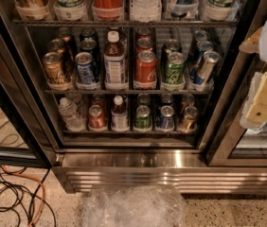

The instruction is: Pick pepsi can from bottom shelf of fridge

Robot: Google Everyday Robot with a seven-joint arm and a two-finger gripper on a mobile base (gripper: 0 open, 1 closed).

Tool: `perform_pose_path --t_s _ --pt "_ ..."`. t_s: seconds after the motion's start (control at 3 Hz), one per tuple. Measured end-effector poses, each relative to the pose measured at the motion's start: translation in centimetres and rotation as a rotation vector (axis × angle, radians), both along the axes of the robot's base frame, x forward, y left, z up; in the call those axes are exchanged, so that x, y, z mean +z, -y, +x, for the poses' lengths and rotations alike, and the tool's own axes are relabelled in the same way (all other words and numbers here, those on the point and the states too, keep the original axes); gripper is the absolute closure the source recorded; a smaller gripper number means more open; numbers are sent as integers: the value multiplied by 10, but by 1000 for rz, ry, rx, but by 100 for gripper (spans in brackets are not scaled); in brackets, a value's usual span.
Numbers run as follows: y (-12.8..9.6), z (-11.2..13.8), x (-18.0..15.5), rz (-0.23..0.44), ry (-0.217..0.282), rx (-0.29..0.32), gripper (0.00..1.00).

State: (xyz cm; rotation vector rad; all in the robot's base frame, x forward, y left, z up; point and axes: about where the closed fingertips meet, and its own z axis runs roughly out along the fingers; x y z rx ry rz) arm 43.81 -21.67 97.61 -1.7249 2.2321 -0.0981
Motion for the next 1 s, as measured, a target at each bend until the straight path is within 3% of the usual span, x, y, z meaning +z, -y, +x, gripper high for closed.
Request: perform_pose_path --t_s 0.33,0.67,1.0 --pt "0 0 0 0 0 0 0" --pt "-1 -1 2 11 31 -16 0" --pt "1 -1 -28 109 13 -91 0"
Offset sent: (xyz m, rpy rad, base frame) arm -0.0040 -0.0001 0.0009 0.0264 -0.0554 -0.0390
